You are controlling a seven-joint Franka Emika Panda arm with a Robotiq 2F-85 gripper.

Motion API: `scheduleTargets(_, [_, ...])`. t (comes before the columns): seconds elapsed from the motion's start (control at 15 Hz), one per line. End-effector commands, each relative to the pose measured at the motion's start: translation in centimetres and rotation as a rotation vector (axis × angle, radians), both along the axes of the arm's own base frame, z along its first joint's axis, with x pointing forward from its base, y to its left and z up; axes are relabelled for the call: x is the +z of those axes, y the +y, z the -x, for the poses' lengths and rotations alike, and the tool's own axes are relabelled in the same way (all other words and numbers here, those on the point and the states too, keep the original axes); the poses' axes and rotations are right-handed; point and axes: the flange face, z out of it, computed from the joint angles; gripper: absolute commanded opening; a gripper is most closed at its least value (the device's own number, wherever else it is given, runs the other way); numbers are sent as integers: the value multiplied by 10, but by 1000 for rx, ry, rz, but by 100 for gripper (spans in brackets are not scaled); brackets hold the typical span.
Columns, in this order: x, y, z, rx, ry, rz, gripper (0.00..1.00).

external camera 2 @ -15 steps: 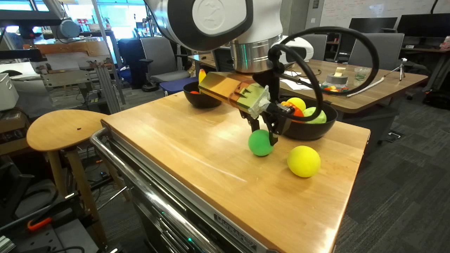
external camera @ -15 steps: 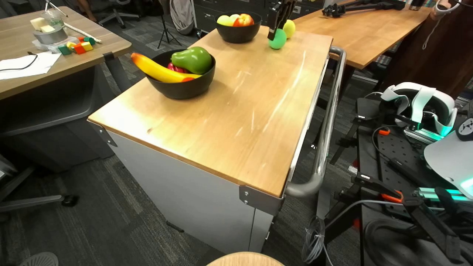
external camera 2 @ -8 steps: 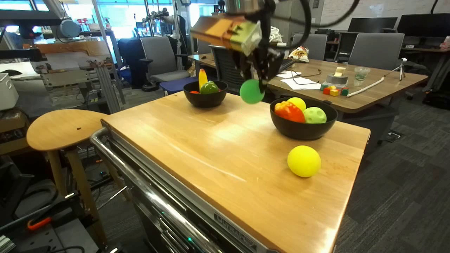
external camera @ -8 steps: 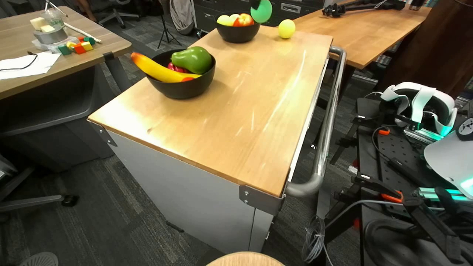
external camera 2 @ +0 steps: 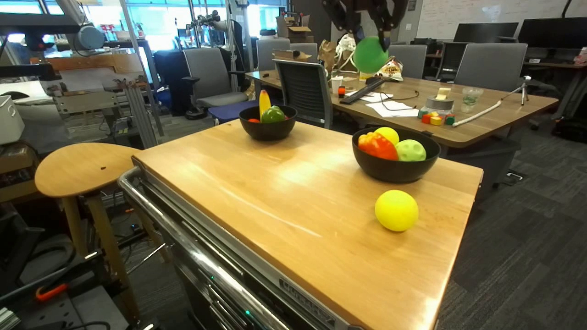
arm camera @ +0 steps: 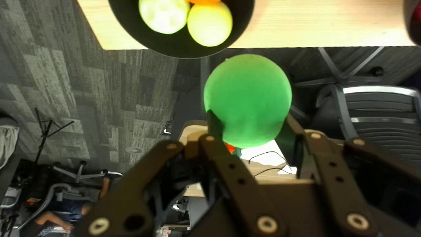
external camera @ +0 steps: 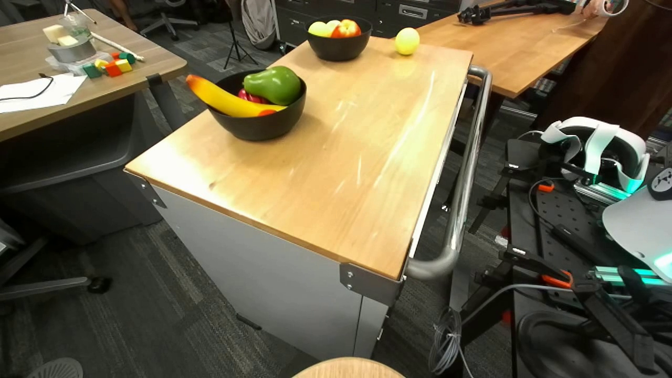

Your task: Split the fruits between the two bowls

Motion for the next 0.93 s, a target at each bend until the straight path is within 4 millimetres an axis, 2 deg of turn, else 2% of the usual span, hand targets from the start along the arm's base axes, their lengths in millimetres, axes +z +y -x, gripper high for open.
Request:
scheduleTargets(0.0, [-30, -35, -14, -16, -60, 66, 22])
scheduleTargets(0.33, [-70, -62, -16, -38, -105, 83, 22])
scheduleTargets(0.6, [-89, -65, -14, -41, -95, 57, 20])
scheduleTargets(0.67, [-93, -64, -14, -38, -91, 54, 29])
scheduleTargets(0.73, [-98, -62, -14, -36, -87, 50, 68])
scheduleTargets(0.87, [-104, -59, -14, -29, -79, 42, 75])
